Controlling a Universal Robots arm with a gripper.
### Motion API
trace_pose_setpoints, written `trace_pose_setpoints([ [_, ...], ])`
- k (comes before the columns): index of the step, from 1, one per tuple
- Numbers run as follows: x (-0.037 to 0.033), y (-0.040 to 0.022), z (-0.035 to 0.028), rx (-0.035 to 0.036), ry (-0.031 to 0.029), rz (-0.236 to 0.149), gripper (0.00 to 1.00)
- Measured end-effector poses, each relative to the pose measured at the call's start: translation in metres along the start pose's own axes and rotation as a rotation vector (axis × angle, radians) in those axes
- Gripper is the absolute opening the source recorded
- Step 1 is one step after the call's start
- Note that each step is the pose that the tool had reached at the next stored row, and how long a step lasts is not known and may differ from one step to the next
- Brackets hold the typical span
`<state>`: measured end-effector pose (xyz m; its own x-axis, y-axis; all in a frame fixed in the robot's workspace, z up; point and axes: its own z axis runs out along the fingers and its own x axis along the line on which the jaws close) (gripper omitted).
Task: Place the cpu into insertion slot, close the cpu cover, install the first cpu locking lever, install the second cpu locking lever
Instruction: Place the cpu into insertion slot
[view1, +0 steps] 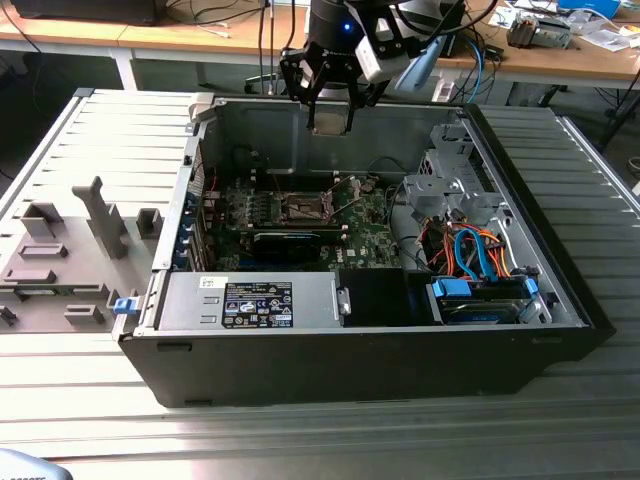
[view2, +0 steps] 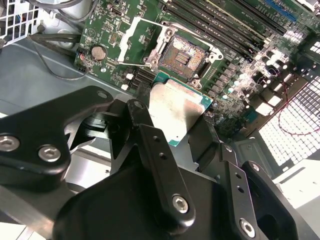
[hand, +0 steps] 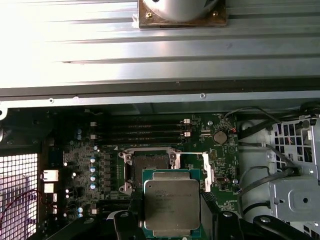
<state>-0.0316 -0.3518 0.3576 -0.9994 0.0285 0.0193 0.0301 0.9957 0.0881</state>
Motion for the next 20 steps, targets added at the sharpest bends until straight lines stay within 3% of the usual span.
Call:
trace_pose_setpoints([
  [20, 0.0000, -0.0001, 0.0007, 0.0035, -0.0025, 0.027, 0.55],
])
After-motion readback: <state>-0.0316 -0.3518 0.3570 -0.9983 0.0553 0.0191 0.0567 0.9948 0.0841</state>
